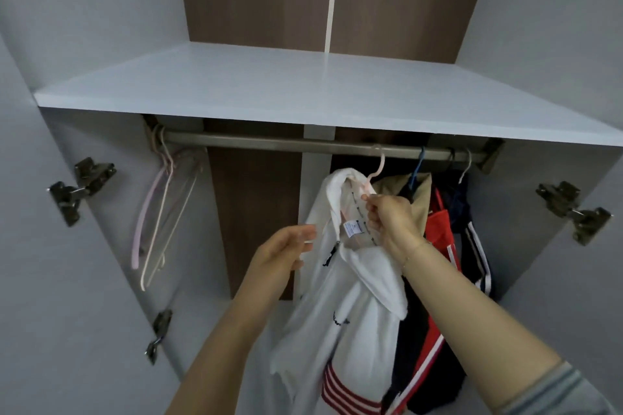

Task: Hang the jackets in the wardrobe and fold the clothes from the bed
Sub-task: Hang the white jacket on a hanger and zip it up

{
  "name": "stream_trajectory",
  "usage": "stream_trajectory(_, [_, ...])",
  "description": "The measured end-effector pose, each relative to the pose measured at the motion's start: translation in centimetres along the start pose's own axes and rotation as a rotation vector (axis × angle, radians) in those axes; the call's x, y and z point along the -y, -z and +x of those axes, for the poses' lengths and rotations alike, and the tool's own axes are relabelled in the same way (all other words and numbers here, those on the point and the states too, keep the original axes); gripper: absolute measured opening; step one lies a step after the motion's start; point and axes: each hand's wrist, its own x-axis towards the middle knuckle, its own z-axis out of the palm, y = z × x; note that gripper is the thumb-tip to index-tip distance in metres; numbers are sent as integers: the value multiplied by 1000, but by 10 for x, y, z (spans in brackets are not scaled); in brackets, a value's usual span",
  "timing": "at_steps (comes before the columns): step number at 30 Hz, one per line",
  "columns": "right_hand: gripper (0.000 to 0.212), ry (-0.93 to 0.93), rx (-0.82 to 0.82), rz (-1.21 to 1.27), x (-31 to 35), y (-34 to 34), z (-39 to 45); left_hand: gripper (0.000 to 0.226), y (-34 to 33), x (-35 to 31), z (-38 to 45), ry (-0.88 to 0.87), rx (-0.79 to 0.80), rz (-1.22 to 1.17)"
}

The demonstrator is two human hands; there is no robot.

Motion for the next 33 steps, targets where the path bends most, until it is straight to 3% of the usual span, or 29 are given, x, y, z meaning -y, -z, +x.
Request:
stream_trajectory(7, [24,-30,-121,71,4,-16,100,26,-7,8,56,11,-48,-10])
stream_trajectory(14, [20,17,-38,79,-20,-9,126,32,-23,23,80,72,-32,9])
stream_trajectory(17, [17,80,0,-51,-24,0,105,37,-28,24,77,84,-27,2])
stream_trajectory(20, [30,190,25,-172,-31,13,73,36,-33,20,69,77,-1,-6])
stream_trajectory(24, [27,352,74,-182,-30,38,13,31,-38,10,52,66,17,-52])
stream_trajectory(33, [23,332,37,-107,-49,90,-145,23,-50,5,-29,71,163,-99])
